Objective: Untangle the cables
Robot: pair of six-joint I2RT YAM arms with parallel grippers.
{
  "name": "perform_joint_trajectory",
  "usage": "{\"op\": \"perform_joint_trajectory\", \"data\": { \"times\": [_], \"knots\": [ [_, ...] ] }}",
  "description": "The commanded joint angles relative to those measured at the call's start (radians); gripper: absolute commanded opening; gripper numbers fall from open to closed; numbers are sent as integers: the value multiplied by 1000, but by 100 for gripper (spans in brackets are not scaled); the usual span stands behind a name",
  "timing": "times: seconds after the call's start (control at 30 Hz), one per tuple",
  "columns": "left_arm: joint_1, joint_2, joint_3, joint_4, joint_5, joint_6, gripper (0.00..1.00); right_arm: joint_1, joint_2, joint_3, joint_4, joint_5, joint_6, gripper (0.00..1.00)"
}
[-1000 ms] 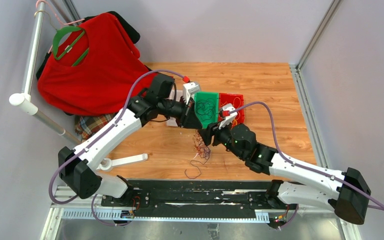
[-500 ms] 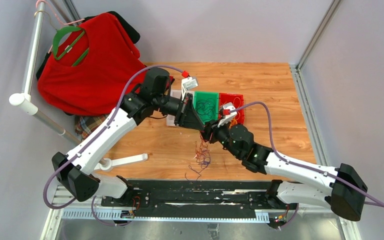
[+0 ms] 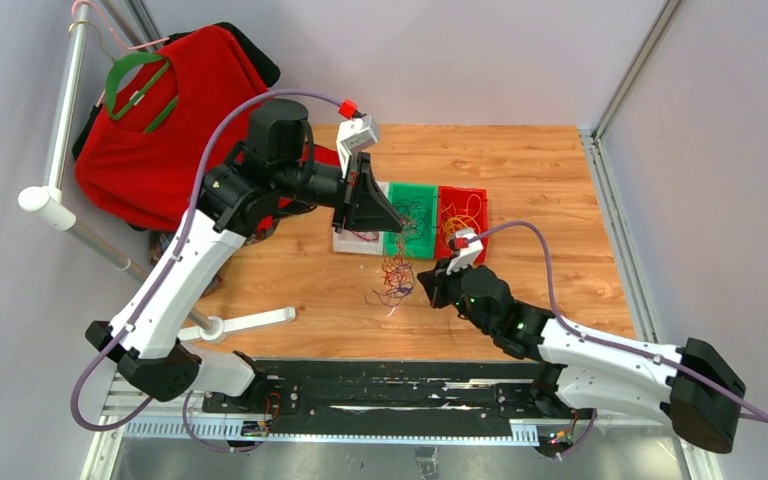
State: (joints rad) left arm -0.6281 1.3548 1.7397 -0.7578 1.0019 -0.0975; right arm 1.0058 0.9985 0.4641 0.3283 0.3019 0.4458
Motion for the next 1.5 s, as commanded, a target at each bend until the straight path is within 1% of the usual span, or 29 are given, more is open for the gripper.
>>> {"op": "perform_joint_trajectory", "data": {
  "times": [0.0,0.1,0.13,0.17,0.27,0.37,0.47,0.6,0.73,0.8,0.87,0.93,0.97,1.2,1.3,1.47],
  "knots": [
    [7,13,63,-115,-92,107,1,2,-134,-19,-90,90,-14,6],
    [5,-6,13,-117,-118,145,1,4,-260,25,-131,73,-59,30],
    [5,-11,-7,-117,-133,158,1,4,-281,51,-145,58,-73,39],
    [5,-16,-22,-117,-146,173,1,5,-293,79,-156,37,-86,50],
    [5,-21,-52,-117,-177,208,1,23,-287,158,-162,-43,-108,61],
    [5,-10,-46,-117,-170,202,1,72,-241,214,-137,-88,-136,63],
    [5,-4,-37,-117,-154,188,1,113,-168,275,-113,-92,-184,64],
    [5,-8,-46,-117,-127,175,1,120,-71,328,-54,-99,-211,64],
    [5,-14,-42,-117,-106,159,1,120,29,374,-23,-48,-220,61],
    [5,-12,-25,-118,-85,143,1,115,78,383,11,-26,-227,57],
    [5,-6,2,-118,-62,121,1,110,127,402,8,-14,-229,48],
    [5,-6,25,-117,-49,107,1,106,158,393,20,-9,-224,39],
    [5,-10,36,-116,-46,102,1,104,169,383,23,-2,-217,37],
    [5,-23,91,-115,-15,64,1,83,198,283,111,-16,-147,34],
    [5,-19,135,-115,-9,51,1,83,221,262,117,-16,-123,29],
    [5,0,269,-116,-12,42,1,83,268,181,143,-18,-71,20]
  ]
}}
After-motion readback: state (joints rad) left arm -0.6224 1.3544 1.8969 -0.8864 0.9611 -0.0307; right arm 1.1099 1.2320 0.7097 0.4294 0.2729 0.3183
